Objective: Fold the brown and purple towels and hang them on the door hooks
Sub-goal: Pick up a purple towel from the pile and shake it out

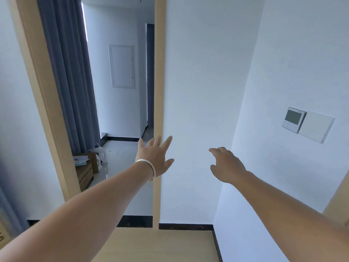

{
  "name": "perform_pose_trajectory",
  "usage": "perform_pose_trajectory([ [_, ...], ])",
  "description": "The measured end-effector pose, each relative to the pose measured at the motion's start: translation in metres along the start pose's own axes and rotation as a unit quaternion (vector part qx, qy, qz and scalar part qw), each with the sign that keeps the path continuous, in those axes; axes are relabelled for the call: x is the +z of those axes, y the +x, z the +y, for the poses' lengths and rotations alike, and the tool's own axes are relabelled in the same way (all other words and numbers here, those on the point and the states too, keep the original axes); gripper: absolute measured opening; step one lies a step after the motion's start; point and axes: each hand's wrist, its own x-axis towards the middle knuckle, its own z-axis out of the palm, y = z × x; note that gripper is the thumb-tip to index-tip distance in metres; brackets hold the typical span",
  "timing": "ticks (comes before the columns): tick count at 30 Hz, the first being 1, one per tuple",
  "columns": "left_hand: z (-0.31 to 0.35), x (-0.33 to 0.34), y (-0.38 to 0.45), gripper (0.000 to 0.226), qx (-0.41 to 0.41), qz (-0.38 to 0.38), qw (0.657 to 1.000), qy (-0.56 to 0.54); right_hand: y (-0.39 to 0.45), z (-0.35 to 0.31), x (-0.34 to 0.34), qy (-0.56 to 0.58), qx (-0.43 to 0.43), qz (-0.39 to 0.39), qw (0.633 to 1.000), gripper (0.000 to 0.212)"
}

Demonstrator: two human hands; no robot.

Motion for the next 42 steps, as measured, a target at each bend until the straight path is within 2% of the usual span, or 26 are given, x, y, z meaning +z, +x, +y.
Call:
perform_pose_trajectory([
  [12, -0.025, 0.047, 0.114, 0.075, -0.126, -0.053, 0.987, 0.079, 0.192, 0.019, 0.054, 0.030, -0.117, -0.025, 0.992, 0.061],
  [20, -0.080, 0.097, 0.125, 0.071, -0.185, -0.084, 0.974, 0.096, 0.266, -0.025, 0.095, 0.036, -0.182, -0.064, 0.981, 0.060],
  [26, -0.161, 0.135, 0.118, 0.071, -0.234, -0.104, 0.962, 0.094, 0.306, -0.110, 0.137, 0.030, -0.226, -0.095, 0.969, 0.062],
  [32, -0.280, 0.161, 0.073, 0.068, -0.293, -0.113, 0.946, 0.077, 0.344, -0.247, 0.179, 0.008, -0.289, -0.126, 0.949, 0.062],
  [37, -0.377, 0.173, 0.009, 0.066, -0.388, -0.133, 0.909, 0.073, 0.344, -0.374, 0.217, 0.015, -0.354, -0.165, 0.920, 0.061],
  [42, -0.433, 0.190, -0.071, 0.066, -0.477, -0.166, 0.860, 0.073, 0.309, -0.480, 0.257, 0.035, -0.441, -0.214, 0.871, 0.058],
])
